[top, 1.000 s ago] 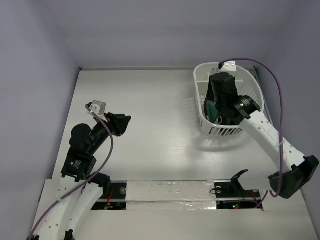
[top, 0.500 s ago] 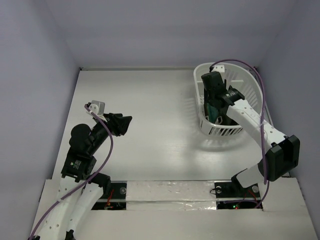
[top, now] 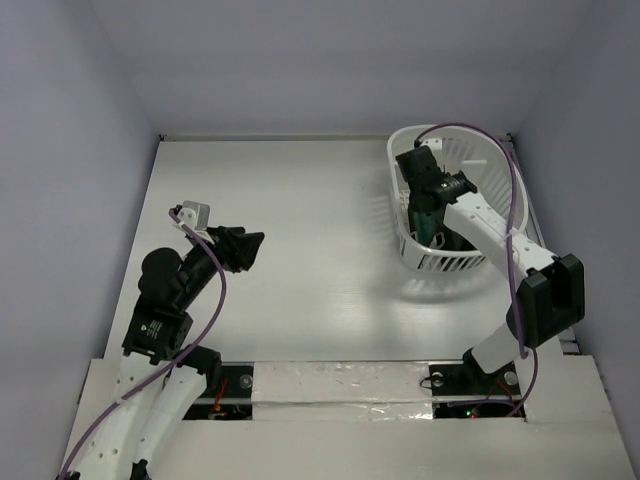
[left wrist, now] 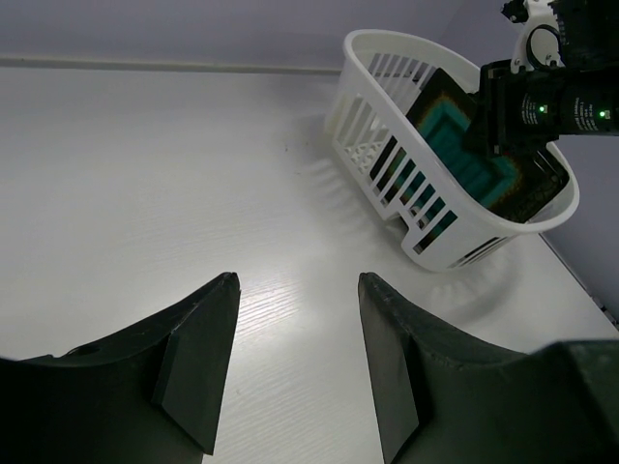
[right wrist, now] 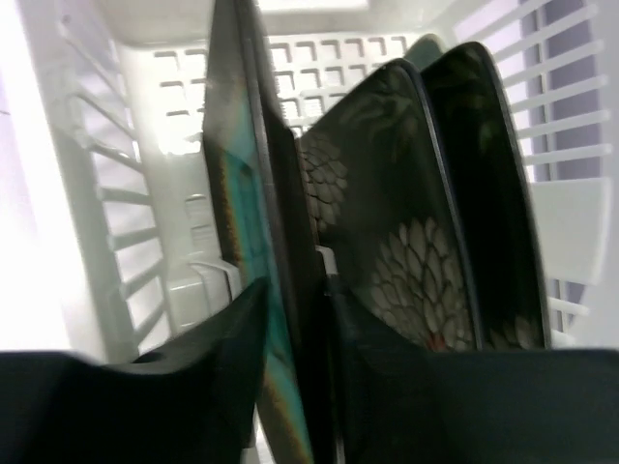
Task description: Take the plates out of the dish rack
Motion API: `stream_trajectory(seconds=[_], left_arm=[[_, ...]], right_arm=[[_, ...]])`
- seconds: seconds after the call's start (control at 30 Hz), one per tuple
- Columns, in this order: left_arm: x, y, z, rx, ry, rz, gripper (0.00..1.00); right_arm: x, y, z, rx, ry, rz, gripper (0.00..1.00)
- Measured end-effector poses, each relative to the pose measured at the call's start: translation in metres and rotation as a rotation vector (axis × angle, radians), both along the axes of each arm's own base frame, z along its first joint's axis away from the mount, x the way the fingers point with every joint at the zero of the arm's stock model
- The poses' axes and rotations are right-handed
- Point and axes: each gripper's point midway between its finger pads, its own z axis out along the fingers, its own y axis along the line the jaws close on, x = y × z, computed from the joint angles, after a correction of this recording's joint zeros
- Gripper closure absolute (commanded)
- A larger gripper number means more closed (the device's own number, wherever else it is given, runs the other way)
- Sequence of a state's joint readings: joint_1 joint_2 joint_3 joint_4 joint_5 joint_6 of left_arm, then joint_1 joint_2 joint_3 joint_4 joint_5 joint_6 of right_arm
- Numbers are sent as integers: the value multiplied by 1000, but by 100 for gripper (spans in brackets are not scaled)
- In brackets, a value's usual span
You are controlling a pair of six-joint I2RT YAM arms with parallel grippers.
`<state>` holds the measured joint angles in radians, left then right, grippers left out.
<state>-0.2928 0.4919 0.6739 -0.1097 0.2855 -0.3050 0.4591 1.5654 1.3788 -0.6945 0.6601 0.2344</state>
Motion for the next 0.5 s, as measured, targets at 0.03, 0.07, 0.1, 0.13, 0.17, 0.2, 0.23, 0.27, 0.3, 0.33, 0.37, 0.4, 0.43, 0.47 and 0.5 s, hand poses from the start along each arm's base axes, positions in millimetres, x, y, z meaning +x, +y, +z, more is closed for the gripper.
stream_trajectory(seconds=[0.03, 0.07, 0.1, 0.13, 0.17, 0.2, 0.23, 0.27, 0.3, 0.33, 0.37, 0.4, 0.43, 0.47, 0.5], left_arm=[[0, 0, 0, 0, -1, -1, 51], [0, 0, 0, 0, -2, -2, 51], [-1, 0, 1, -1, -3, -2, 51], [-1, 0, 1, -1, -5, -2, 51], [-1, 0, 1, -1, -6, -2, 51], [-1, 0, 1, -1, -6, 0, 51], [-1, 1, 1, -2, -5, 2, 51], [0, 1, 1, -2, -5, 4, 51], [0, 1, 1, -2, -6, 4, 51], [0, 1, 2, -2, -6, 4, 51], [0, 1, 2, -2, -6, 3, 51], [-1, 1, 2, -2, -6, 3, 51], [-1, 1, 2, -2, -6, 1, 51], [-1, 1, 2, -2, -6, 0, 51], [-1, 1, 2, -2, -6, -2, 51]], right_arm=[[-1, -1, 0, -6, 5, 0, 69], [-1, -2, 0, -11, 6, -2, 71], [-2, -3, 0, -14, 6, -4, 75], [-2, -4, 0, -20, 8, -5, 77], [-2, -5, 1, -23, 9, -7, 81], [-3, -5, 1, -30, 14, -3, 85], [-5, -7, 2, -44, 25, 4, 88], [-6, -8, 2, -53, 32, 8, 90], [-7, -9, 3, -61, 40, 13, 95], [-7, -9, 4, -65, 44, 16, 97], [-8, -9, 4, -67, 47, 17, 97], [-8, -9, 5, -70, 50, 19, 100], [-9, -10, 5, -72, 53, 19, 100], [-10, -10, 6, -73, 56, 20, 100], [-10, -10, 7, -74, 60, 23, 100]])
